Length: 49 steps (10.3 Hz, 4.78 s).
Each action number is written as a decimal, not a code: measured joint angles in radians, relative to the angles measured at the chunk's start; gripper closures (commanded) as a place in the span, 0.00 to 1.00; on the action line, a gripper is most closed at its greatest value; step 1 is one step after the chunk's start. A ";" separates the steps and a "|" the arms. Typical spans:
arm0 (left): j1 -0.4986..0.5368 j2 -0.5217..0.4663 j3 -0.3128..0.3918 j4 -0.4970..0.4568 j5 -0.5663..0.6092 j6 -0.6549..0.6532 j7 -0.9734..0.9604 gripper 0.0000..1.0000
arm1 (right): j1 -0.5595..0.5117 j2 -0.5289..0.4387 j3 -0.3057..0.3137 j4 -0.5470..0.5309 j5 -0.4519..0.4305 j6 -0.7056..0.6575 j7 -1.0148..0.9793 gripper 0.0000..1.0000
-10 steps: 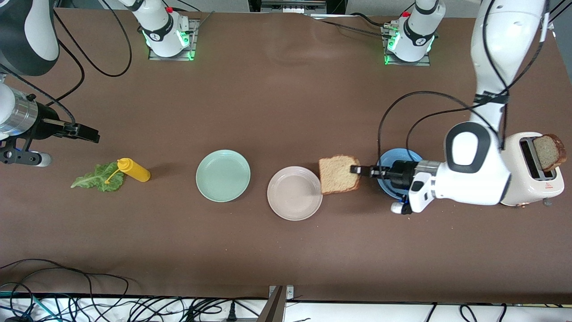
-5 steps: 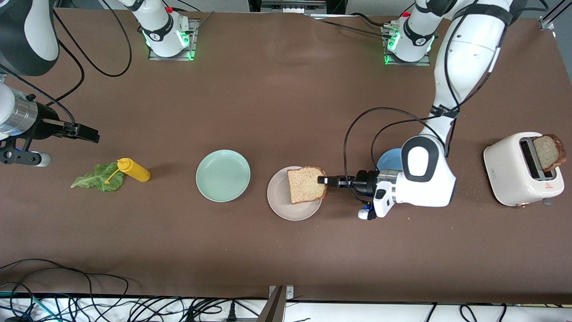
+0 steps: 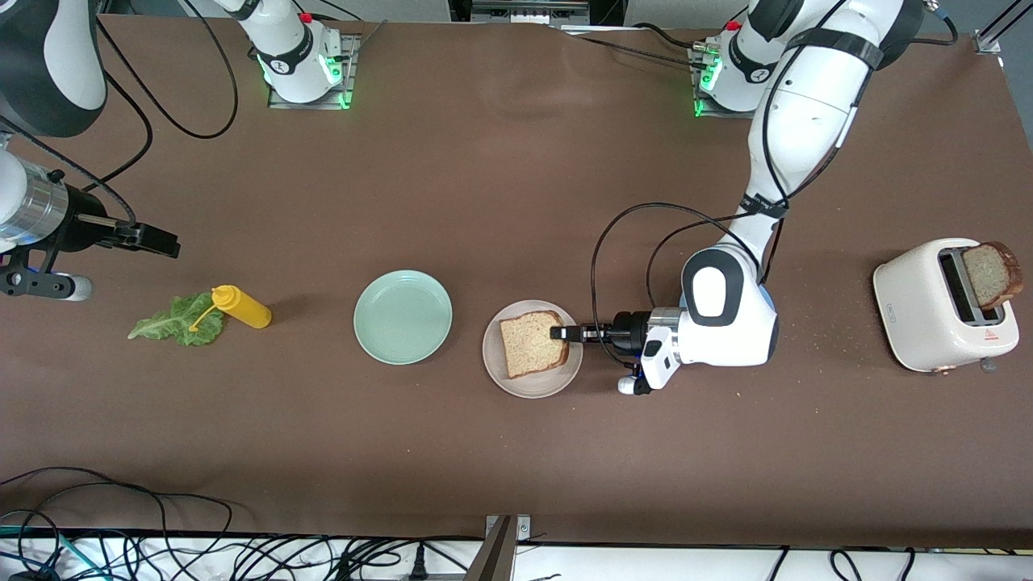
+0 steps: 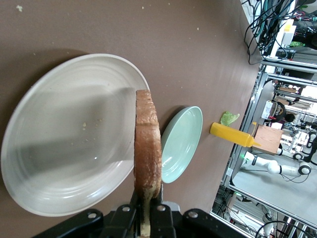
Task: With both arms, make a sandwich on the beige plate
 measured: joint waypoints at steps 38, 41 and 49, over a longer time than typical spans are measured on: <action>0.258 -0.665 0.075 -0.231 1.180 -0.473 -0.360 0.00 | -0.001 0.000 0.000 0.000 0.000 0.000 0.000 0.00; 0.273 -0.776 0.076 -0.415 1.180 -0.333 -0.360 0.00 | -0.001 0.000 0.000 0.000 0.000 0.000 0.000 0.00; 0.284 -0.877 0.073 -0.499 1.180 -0.259 -0.377 0.00 | -0.001 0.000 0.000 0.000 0.000 0.000 0.000 0.00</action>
